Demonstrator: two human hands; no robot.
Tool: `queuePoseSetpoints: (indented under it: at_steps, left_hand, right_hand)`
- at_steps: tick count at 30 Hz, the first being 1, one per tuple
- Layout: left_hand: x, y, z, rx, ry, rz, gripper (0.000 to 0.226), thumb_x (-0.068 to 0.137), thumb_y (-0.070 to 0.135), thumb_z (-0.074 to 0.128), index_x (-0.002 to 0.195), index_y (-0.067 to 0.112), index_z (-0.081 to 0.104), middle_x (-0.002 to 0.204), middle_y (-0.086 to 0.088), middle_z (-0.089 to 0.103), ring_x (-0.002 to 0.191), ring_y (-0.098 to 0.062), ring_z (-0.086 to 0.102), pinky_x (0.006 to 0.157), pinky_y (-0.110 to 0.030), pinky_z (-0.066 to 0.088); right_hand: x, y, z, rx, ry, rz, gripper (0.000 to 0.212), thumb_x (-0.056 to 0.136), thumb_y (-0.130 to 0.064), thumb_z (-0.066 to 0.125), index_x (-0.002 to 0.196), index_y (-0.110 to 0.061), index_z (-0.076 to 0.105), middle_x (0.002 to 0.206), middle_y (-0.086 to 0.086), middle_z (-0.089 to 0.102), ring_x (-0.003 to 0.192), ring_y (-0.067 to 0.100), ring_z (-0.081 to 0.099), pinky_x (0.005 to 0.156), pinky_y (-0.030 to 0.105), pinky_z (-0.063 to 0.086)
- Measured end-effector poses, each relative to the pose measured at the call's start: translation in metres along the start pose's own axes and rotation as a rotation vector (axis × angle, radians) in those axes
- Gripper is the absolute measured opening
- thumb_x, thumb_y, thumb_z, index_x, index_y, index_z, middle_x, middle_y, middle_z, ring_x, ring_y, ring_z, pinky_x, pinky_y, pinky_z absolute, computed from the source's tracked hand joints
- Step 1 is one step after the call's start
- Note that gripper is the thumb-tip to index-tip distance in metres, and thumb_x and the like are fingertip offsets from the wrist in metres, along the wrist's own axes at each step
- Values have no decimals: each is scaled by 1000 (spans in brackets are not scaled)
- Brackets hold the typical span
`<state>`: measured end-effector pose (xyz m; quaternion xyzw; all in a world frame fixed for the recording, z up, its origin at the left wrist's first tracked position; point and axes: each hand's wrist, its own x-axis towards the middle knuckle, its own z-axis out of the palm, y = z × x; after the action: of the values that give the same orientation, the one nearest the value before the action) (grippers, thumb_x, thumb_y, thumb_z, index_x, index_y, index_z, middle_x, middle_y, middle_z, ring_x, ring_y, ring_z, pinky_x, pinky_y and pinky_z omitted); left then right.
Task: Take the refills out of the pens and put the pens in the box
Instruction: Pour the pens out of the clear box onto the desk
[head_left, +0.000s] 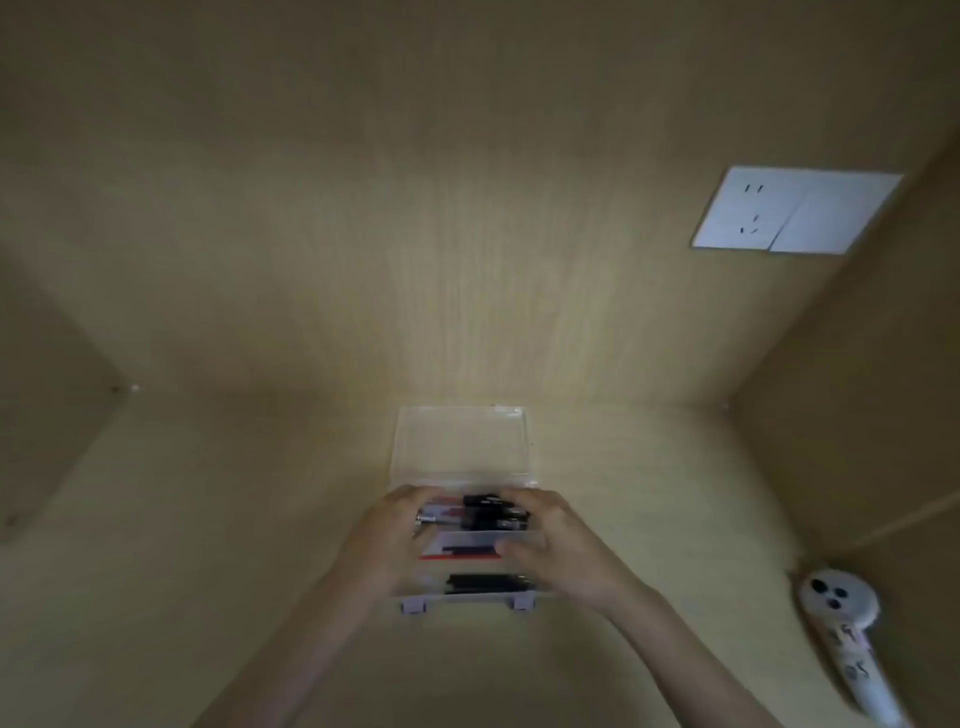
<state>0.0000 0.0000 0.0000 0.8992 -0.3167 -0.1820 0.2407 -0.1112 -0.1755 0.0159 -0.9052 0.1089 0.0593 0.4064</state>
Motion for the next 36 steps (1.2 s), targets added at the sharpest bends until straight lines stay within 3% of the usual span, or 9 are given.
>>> queuePoseSetpoints:
  at_steps: [8,11,14,17,24,27,30,34,36]
  left_hand:
    - [43,-32,43,126,151,230,41,96,28,47,136,21,41,134,4,47,120,-10,43,99,-19,32]
    - [49,-36,55,127,184,230,43,95,36,45,135,24,36,131,6,48,117,-10,44,93,-17,31]
    - [48,-40,65,115,256,247,38,93,39,46,128,26,37,117,6,53,100,-7,48,78,-14,31]
    - [49,-47,74,155,306,315,32,94,37,45,122,22,46,116,5,55,102,-9,47,80,-14,27]
    - [54,-51,79,213,207,248,44,92,42,32,117,16,57,119,-4,51,111,-20,45,94,-32,35]
    - [48,-49,76,189,171,291,35,98,36,34,117,19,57,110,-1,49,103,-16,46,94,-33,37]
    - [43,-44,72,244,128,300,36,100,32,31,122,16,55,115,-5,50,104,-15,46,94,-30,35]
    - [46,-39,68,286,36,235,42,99,40,26,123,17,52,120,-3,52,112,-18,44,92,-24,27]
    - [50,-38,65,200,-54,191,46,96,49,31,119,18,55,117,-2,56,108,-18,47,92,-27,31]
  right_hand:
    - [49,36,29,-307,112,-161,60,89,-45,56,141,-22,36,137,-7,44,129,10,33,102,14,25]
    - [52,46,34,-304,178,-199,60,87,-49,56,139,-24,39,133,-10,45,124,6,36,98,11,26]
    - [48,52,41,-307,265,-281,59,87,-46,57,138,-25,39,131,-14,41,123,2,35,99,9,24]
    - [44,57,47,-289,324,-300,55,85,-47,59,133,-22,47,122,-11,46,117,5,40,98,14,31]
    - [53,69,60,-461,283,-202,68,81,-62,53,133,-18,46,123,-2,53,115,16,45,95,27,36]
    - [58,64,63,-505,216,-162,65,80,-65,51,125,-18,53,113,0,50,108,17,44,90,29,39]
    - [62,61,64,-539,133,-119,60,80,-65,51,117,-17,56,106,-1,47,103,16,43,84,28,38]
    - [68,58,59,-569,87,-96,57,79,-62,56,111,-15,59,103,1,51,100,19,48,83,33,43]
    - [70,56,55,-568,56,-78,55,77,-62,60,100,-12,59,99,2,52,95,20,51,80,36,46]
